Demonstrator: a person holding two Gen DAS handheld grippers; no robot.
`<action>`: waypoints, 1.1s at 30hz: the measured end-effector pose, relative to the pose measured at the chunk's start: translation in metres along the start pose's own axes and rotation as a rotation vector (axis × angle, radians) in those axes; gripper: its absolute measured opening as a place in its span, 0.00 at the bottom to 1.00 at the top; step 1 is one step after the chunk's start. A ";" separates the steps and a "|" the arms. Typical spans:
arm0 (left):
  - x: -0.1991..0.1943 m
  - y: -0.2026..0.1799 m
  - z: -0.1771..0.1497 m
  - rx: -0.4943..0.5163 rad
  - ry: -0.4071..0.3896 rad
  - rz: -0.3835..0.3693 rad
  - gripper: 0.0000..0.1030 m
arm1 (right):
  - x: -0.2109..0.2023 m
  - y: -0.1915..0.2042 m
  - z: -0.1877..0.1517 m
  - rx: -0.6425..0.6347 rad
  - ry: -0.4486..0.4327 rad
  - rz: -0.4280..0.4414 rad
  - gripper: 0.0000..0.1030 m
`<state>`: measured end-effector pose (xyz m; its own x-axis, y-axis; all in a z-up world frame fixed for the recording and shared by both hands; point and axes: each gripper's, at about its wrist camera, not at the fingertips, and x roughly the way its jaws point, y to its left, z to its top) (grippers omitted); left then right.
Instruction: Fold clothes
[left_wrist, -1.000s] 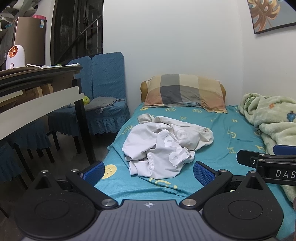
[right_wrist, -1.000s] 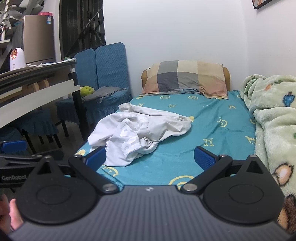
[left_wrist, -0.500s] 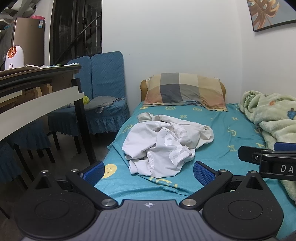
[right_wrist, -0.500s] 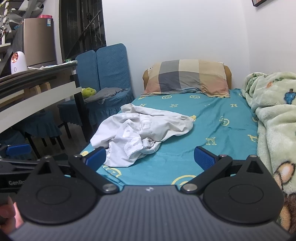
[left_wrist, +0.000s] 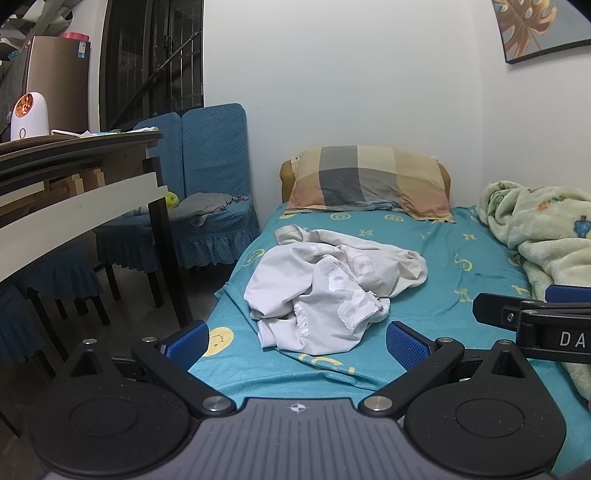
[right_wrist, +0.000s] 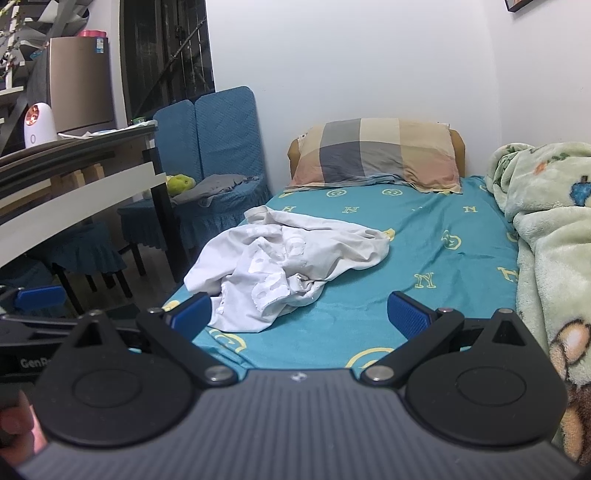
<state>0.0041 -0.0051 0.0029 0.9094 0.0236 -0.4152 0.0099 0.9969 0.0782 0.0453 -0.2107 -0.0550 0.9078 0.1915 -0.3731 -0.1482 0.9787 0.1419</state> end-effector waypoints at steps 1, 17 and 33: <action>0.000 0.000 0.000 0.002 0.000 0.001 1.00 | 0.000 0.000 0.000 -0.001 0.000 -0.001 1.00; 0.003 0.004 0.006 -0.012 0.005 0.003 1.00 | 0.011 -0.002 0.000 0.038 0.015 0.030 1.00; 0.048 0.081 0.085 -0.114 -0.053 0.092 1.00 | 0.101 0.043 -0.010 0.008 0.103 0.115 0.98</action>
<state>0.0843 0.0700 0.0667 0.9248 0.1147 -0.3627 -0.1193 0.9928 0.0096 0.1264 -0.1482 -0.0962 0.8398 0.3090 -0.4463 -0.2450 0.9494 0.1963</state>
